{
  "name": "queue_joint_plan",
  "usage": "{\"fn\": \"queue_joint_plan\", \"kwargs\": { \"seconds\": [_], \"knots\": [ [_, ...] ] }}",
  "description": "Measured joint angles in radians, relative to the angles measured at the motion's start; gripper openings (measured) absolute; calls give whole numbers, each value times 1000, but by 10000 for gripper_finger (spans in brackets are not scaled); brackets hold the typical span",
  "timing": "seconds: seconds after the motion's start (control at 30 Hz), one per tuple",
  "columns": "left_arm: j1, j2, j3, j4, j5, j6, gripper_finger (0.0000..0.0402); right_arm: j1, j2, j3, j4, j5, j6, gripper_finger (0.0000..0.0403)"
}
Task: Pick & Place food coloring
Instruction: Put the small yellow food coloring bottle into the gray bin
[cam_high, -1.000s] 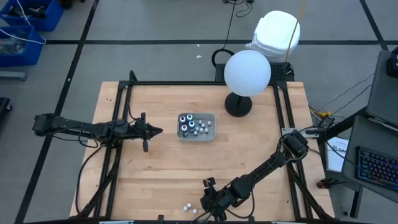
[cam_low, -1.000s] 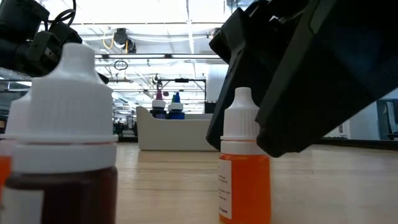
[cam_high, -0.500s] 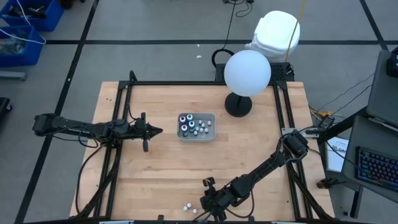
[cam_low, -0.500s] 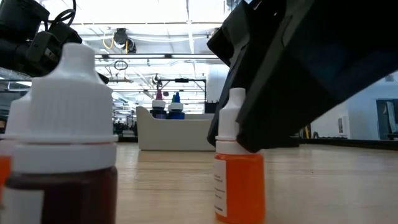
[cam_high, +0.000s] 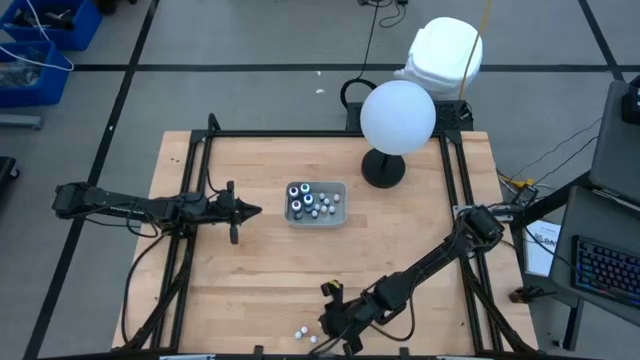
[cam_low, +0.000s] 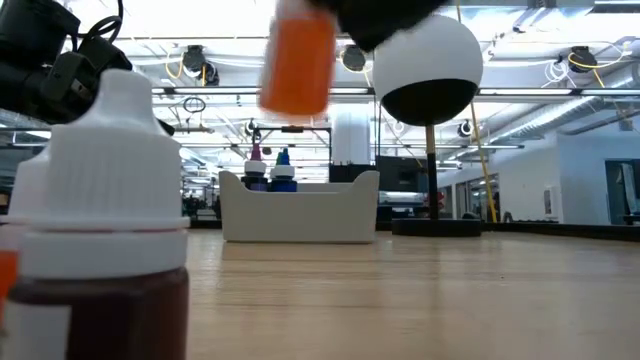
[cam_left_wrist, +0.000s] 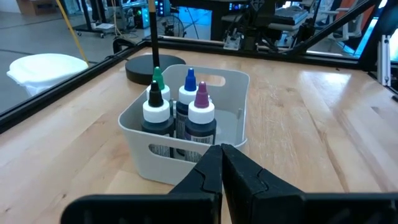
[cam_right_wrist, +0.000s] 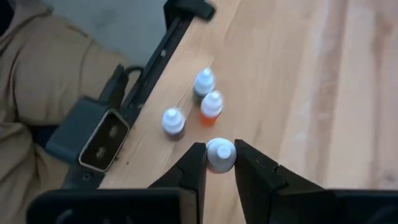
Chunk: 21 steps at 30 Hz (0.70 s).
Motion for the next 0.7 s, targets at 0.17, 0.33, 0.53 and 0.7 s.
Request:
{"fn": "queue_joint_plan", "kwargs": {
  "seconds": [0.17, 0.33, 0.53, 0.7],
  "knots": [
    [0, 0, 0, 0, 0, 0, 12, -23, -54, 0, -9, 5, -38, 55],
    [0, 0, 0, -1, 0, -1, 12, -46, -80, 0, -32, 54, -112, 55],
    [1, 0, 0, -5, 1, 1, 12, -91, -132, -46, 40, -29, -170, 55],
    [1, 0, 0, -9, 1, 20, 12, -131, -246, -192, 115, -27, -149, 55]
  ]
}}
